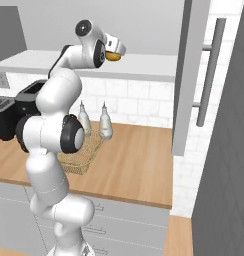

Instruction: Open the cabinet, pick up the bread from the cabinet and place it in the basket. Then move the basket to the dining counter.

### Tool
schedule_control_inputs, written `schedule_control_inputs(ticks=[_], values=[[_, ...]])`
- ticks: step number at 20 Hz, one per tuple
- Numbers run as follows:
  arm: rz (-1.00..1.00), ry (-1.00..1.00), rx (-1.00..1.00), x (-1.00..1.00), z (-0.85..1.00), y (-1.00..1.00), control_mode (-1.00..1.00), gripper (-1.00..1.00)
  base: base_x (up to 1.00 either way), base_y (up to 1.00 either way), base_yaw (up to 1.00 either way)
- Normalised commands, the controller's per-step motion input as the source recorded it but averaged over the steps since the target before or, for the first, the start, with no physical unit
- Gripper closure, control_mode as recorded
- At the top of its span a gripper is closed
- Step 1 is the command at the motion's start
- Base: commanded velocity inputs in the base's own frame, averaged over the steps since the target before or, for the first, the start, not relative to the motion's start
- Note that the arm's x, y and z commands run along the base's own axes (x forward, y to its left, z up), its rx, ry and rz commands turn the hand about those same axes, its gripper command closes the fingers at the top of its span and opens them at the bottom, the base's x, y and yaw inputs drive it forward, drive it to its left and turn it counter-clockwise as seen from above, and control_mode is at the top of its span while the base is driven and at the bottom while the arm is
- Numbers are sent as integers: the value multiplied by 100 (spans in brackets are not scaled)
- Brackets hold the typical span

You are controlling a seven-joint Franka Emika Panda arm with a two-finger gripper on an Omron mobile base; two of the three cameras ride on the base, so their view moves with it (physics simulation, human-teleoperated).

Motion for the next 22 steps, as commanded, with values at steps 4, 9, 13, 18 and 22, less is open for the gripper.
schedule_control_inputs(ticks=[4,9,13,18,22], values=[[0,0,0,2,-14,0,-100,-100,0,0,0],[1,0,0,8,-10,0,-100,-100,0,0,0],[2,0,0,30,-1,0,-100,-100,0,0,0],[3,0,0,47,0,0,-100,-100,0,0,0],[2,0,0,27,0,0,-100,-100,0,0,0]])
